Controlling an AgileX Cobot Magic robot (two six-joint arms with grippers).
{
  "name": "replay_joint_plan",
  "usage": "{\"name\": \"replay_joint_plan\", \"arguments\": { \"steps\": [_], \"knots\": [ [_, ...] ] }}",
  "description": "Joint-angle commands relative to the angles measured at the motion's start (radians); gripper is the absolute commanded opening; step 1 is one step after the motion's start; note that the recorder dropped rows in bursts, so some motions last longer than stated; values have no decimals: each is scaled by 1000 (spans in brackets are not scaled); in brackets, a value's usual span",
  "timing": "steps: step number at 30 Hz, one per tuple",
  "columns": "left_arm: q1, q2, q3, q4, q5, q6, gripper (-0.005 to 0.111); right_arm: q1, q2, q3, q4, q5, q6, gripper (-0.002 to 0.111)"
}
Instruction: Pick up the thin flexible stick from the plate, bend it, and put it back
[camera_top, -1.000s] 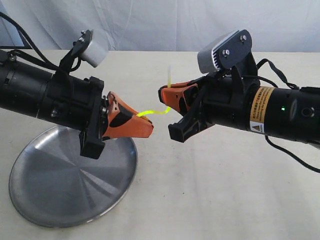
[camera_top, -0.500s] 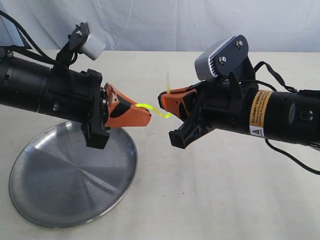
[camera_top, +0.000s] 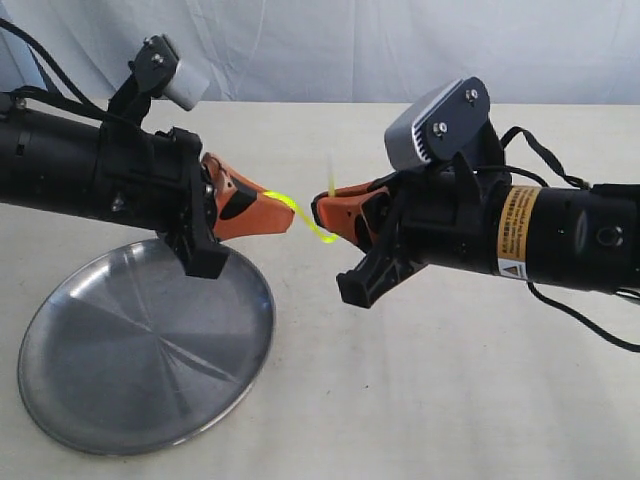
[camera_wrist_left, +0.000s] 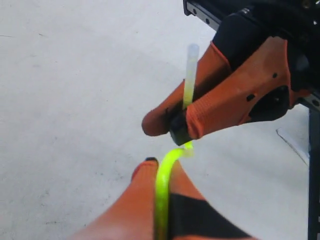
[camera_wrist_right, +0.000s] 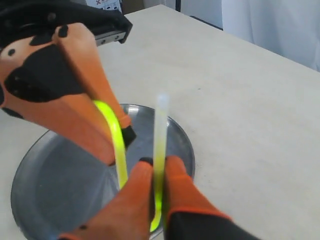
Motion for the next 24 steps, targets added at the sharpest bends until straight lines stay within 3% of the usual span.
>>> {"name": "replay_joint_plan", "arguments": {
  "steps": [1,24],
  "knots": [
    [-7,1,-10,-52,-30,-2,0,17,-4,0,-39,-103,5,-1],
    [-7,1,-10,-52,-42,-24,0,17,-4,0,-113,-107,9,-1]
  ]
}}
